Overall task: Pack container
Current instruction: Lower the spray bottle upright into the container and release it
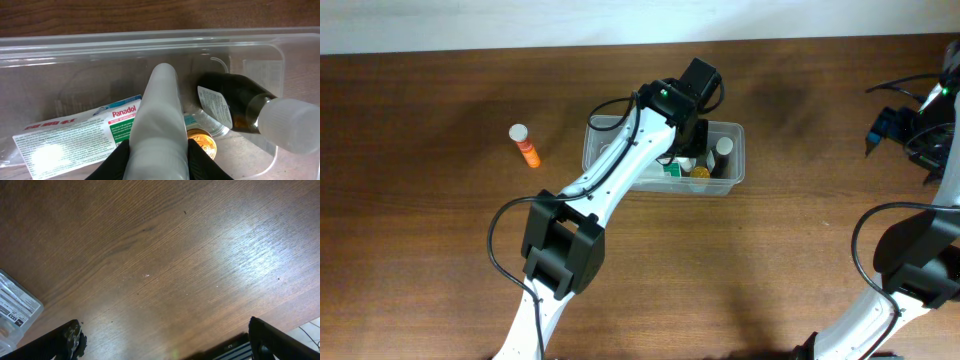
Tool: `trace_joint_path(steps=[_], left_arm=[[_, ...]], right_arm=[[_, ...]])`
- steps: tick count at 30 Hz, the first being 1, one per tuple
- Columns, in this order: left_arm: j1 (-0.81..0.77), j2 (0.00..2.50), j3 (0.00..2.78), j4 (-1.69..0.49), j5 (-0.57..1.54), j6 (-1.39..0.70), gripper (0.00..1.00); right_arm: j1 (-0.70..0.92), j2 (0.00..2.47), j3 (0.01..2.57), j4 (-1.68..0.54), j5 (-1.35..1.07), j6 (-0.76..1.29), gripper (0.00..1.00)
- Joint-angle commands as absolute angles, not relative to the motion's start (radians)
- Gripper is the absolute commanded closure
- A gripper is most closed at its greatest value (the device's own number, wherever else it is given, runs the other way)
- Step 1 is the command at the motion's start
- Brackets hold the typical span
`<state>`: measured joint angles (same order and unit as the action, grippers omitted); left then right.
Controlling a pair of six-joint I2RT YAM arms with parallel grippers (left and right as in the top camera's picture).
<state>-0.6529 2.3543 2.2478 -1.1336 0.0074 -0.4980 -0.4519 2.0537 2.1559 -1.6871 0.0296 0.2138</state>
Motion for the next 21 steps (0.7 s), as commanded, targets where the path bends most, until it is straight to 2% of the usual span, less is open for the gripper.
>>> trace_joint_path(steps=[1,7,17,21], left_arm=[[-0.659,2.353,2.271,-1.127,0.007,-0.511,0.8],[-0.666,2.353,2.271,-1.11,0.007,-0.511,0.75],[-0.678,2.353,2.271,-1.088,0.007,-0.51,0.44],[-0.678,2.353,2.271,-1.084,0.007,-0.51,0.43]], right_arm=[[-0.452,2.017,2.156,-1.687,0.045,0.223,0.02],[-0.452,2.017,2.156,-1.687,0.045,0.223,0.02],[-0.452,2.017,2.156,-1.687,0.045,0.223,0.02],[-0.452,2.017,2.156,-1.687,0.046,0.223,0.02]])
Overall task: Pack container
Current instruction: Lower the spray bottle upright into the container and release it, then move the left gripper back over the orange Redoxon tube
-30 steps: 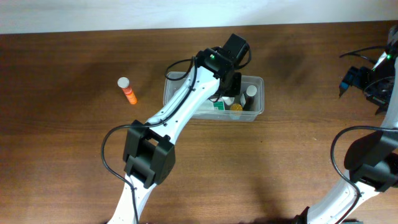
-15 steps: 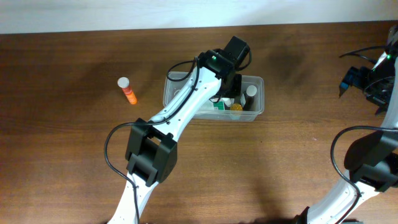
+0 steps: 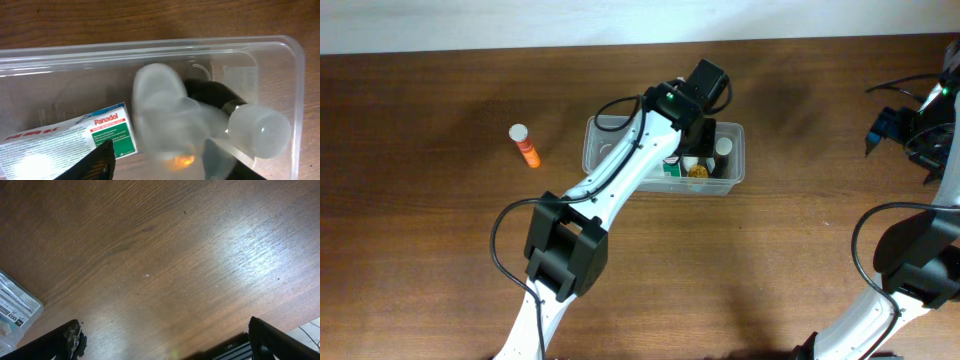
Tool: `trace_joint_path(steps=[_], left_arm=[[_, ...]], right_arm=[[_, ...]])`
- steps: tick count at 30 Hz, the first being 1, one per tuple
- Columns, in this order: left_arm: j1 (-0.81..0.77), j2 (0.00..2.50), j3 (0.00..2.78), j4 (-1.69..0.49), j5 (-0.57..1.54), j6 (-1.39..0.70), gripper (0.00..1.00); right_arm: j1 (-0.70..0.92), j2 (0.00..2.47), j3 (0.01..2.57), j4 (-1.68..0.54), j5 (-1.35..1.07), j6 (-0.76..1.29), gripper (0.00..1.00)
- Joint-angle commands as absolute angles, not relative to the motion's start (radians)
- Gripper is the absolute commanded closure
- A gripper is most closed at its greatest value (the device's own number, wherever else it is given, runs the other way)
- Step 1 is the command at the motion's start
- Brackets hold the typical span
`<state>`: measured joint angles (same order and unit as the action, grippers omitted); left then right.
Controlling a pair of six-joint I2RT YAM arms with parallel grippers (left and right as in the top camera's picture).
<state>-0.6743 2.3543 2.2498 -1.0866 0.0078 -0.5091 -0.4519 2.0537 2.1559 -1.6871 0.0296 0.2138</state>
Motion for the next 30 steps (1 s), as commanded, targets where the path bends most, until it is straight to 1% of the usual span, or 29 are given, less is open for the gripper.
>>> trace_joint_path(steps=[1,10,13,16,21,25,26,27,28,30], left_arm=[[-0.678,2.353,2.271,-1.084,0.007,-0.51,0.43],[-0.678,2.352,2.288,-1.074,0.012,-0.492,0.43],[-0.678,2.35,2.345,-1.092,0.038,-0.452,0.43],[-0.678,2.348,2.441,-1.158,0.037,-0.45,0.42],[-0.678,2.345,2.648,-1.301,0.024,-0.415,0.3],[-0.669,2.336,2.811,-1.471,-0.133,-0.413,0.23],[-0.663,2.334,2.849,-1.518,-0.176,-0.413,0.16],[-0.657,2.332,2.885,-1.566,-0.209,-0.414,0.05],[-0.651,2.331,2.911,-1.6,-0.227,-0.414,0.03],[-0.635,2.329,2.965,-1.676,-0.255,-0.414,0.01]], right_arm=[[-0.452,2.017,2.156,-1.687,0.045,0.223,0.02],[-0.452,2.017,2.156,-1.687,0.045,0.223,0.02],[-0.452,2.017,2.156,-1.687,0.046,0.223,0.02],[-0.452,2.017,2.156,-1.687,0.045,0.223,0.02],[-0.452,2.017,2.156,-1.687,0.045,0.223,0.02],[-0.452,2.017,2.156,-1.687,0.045,0.223,0.02],[-0.452,2.017,2.156,-1.687,0.046,0.223,0.02],[-0.452,2.017,2.156,-1.687,0.045,0.223,0.02],[-0.452,2.017,2.156,-1.687,0.045,0.223,0.02],[-0.452,2.017,2.156,-1.687,0.045,0.223,0.02]])
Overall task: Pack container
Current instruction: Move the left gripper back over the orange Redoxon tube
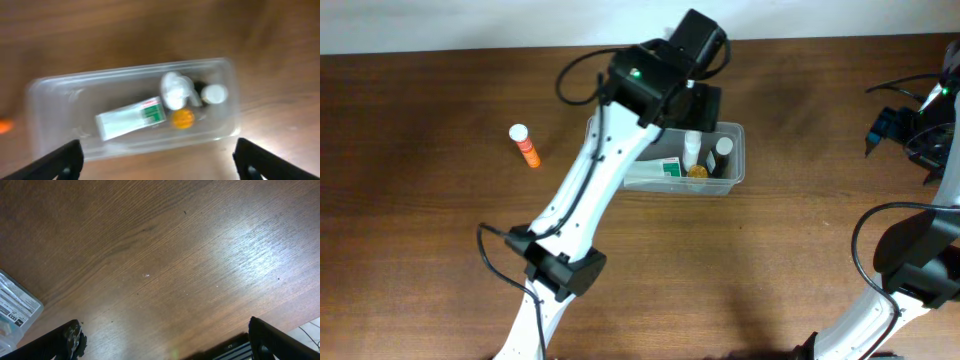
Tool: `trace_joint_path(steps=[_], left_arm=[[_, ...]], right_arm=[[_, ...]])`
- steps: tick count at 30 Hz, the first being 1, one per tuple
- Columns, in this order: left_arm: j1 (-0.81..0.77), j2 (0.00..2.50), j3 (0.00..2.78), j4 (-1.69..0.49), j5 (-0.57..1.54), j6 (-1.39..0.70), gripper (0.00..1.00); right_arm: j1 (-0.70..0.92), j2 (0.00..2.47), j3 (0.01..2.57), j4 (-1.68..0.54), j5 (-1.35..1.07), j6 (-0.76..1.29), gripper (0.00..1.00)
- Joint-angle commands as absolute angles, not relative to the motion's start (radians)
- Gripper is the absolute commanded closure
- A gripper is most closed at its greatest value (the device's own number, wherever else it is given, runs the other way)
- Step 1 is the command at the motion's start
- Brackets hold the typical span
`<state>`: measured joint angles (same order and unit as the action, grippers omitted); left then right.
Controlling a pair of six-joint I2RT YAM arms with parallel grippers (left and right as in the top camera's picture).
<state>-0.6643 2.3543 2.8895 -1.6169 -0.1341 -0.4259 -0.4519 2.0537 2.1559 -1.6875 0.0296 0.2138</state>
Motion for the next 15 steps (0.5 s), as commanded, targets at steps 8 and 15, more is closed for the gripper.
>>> trace_joint_path(steps=[8,15], left_arm=[[-0.524,2.266,2.977,-1.688,-0.24,-0.364,0.01],[-0.373,2.159,2.893,-1.688,-0.123,-0.349,0.01]], right_arm=[[-0.452,2.017,2.156,-1.687,0.045,0.223,0.02],[-0.452,2.017,2.156,-1.687,0.045,0.223,0.02]])
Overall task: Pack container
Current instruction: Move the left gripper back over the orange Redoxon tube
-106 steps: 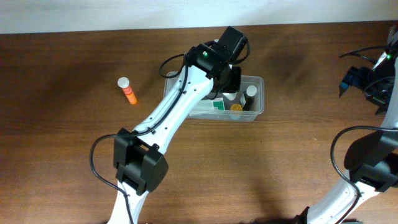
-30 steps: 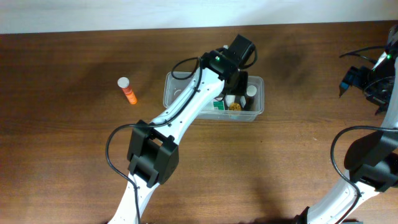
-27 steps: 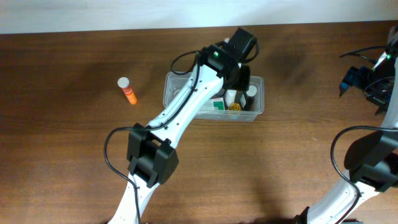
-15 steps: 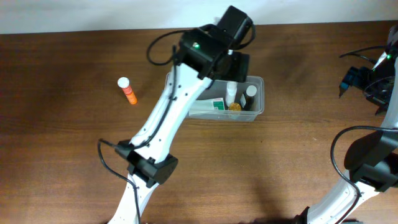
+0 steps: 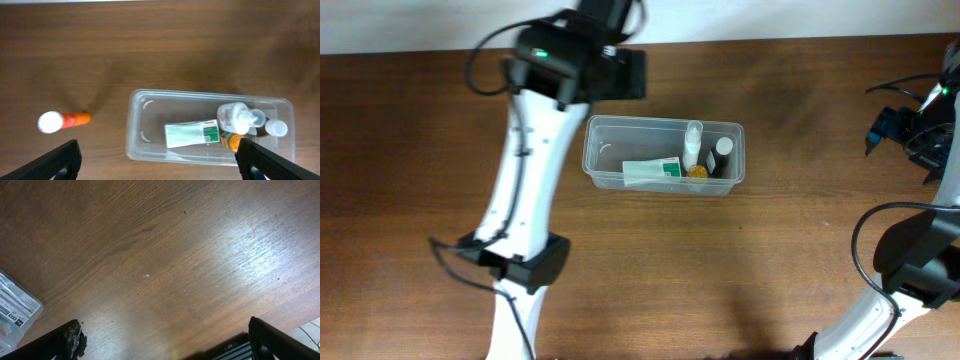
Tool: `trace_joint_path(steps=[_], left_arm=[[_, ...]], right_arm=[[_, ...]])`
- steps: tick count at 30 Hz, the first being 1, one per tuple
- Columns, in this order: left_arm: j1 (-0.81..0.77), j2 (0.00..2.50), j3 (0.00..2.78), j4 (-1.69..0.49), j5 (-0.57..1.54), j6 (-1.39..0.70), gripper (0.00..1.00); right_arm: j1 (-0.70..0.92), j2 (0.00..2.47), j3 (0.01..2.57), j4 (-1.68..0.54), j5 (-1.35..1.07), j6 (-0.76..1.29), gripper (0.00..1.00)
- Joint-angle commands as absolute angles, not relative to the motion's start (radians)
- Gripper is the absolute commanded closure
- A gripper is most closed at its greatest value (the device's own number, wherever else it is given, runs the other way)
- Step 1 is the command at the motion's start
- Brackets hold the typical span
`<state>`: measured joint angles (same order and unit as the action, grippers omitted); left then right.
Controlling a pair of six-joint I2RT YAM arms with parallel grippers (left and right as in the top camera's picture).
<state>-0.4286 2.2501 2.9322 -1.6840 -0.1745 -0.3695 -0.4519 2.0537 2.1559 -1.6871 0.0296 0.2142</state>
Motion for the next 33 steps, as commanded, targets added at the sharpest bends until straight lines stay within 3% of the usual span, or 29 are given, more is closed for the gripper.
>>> trace_joint_path(steps=[1,17,33], left_arm=[[-0.349,2.138,2.866,-1.688,-0.124,-0.349,0.01],[-0.102,2.016,2.286,-1.644,-0.075,-0.38,0.01],[-0.013,2.078,2.19,-1.44,-0.037,-0.249,0.01]], right_arm=[[-0.452,2.017,2.156,-1.687,0.046,0.223,0.02],[-0.452,2.017,2.156,-1.687,0.046,0.223,0.02],[-0.452,2.017,2.156,-1.687,0.045,0.223,0.02]])
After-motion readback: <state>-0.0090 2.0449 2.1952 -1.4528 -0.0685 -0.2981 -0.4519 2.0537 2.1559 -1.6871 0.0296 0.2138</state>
